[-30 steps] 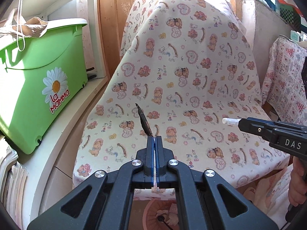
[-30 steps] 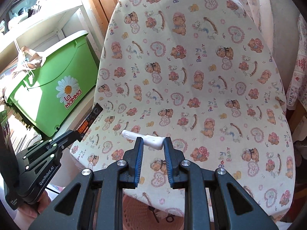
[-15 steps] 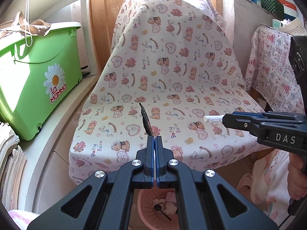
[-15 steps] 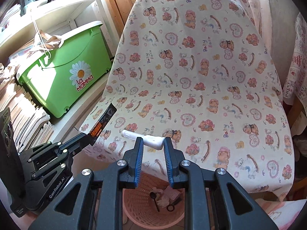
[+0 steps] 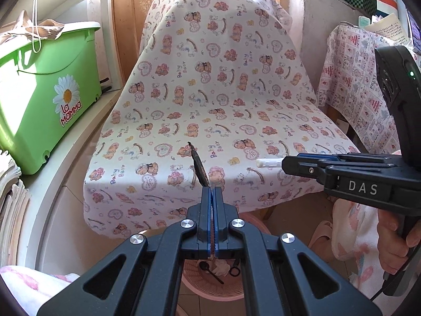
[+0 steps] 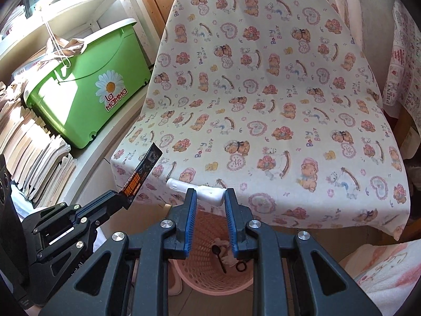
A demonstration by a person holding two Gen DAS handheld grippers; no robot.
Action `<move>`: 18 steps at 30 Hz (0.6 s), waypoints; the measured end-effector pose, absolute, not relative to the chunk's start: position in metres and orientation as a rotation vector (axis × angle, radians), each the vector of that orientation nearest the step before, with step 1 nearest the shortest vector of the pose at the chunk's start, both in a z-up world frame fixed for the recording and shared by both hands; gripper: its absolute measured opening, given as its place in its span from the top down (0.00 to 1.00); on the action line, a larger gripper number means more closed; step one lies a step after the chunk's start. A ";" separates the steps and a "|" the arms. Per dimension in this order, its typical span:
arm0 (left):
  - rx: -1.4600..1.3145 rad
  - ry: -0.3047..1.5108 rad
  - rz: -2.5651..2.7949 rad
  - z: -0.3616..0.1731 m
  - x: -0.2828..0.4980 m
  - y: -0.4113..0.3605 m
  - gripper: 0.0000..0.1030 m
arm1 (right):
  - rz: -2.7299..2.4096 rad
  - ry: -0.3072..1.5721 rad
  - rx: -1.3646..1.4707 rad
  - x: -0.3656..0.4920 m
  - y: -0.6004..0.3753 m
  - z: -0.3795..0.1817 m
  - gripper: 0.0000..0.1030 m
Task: Collect trash
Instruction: 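Carry the packet and white tube down over the pink wastebasket with both grippers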
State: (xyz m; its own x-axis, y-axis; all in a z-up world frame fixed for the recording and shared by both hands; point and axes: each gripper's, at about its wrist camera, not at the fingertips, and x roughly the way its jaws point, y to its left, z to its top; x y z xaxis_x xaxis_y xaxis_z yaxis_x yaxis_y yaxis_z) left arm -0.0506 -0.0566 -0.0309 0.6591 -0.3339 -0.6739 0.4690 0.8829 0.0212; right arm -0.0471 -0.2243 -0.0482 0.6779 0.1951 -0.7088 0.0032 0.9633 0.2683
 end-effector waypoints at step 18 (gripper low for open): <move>0.195 0.892 -0.550 -0.053 -0.051 -0.064 0.99 | 0.112 1.000 0.296 -0.029 -0.217 -0.099 0.77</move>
